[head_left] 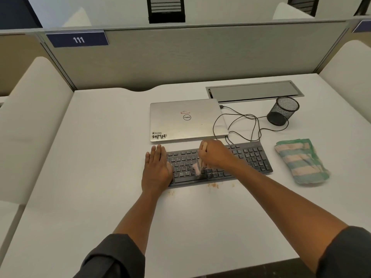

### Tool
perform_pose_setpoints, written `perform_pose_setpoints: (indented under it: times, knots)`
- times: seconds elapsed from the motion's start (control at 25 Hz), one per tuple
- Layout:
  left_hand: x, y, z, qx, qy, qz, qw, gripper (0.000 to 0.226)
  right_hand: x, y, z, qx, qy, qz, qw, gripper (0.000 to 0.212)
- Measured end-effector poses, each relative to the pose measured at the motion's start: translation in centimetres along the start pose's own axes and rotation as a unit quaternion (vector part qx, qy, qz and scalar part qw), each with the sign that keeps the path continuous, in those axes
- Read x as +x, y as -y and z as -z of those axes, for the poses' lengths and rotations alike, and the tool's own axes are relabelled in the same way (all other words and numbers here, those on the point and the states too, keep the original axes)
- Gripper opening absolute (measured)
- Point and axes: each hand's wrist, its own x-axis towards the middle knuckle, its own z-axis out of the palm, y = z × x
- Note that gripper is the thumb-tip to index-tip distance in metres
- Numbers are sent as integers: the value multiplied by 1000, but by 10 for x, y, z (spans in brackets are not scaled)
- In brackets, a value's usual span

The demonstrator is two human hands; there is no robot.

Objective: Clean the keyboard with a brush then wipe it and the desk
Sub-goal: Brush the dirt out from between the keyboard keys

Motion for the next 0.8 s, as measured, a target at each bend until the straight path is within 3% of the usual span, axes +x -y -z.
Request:
perform_pose_setpoints:
  times: [0.24, 0.32, 0.4, 0.6, 0.8]
  knots:
    - [0, 2, -2, 0, -8, -5, 1000, 79, 6, 1, 3, 92, -18, -12, 996, 16]
    - [0, 2, -3, 3, -8, -6, 1000, 79, 3, -1, -2, 68, -12, -20, 997, 17]
    - [0, 2, -3, 3, -13, -6, 1000, 75, 2, -1, 2, 31, -45, -40, 998, 17]
    - [0, 1, -2, 5, -12, -7, 1000, 82, 6, -8, 18, 125, -111, -87, 982, 17]
    - [1, 2, -4, 5, -16, -6, 1000, 81, 4, -6, 7, 156, -71, -68, 983, 15]
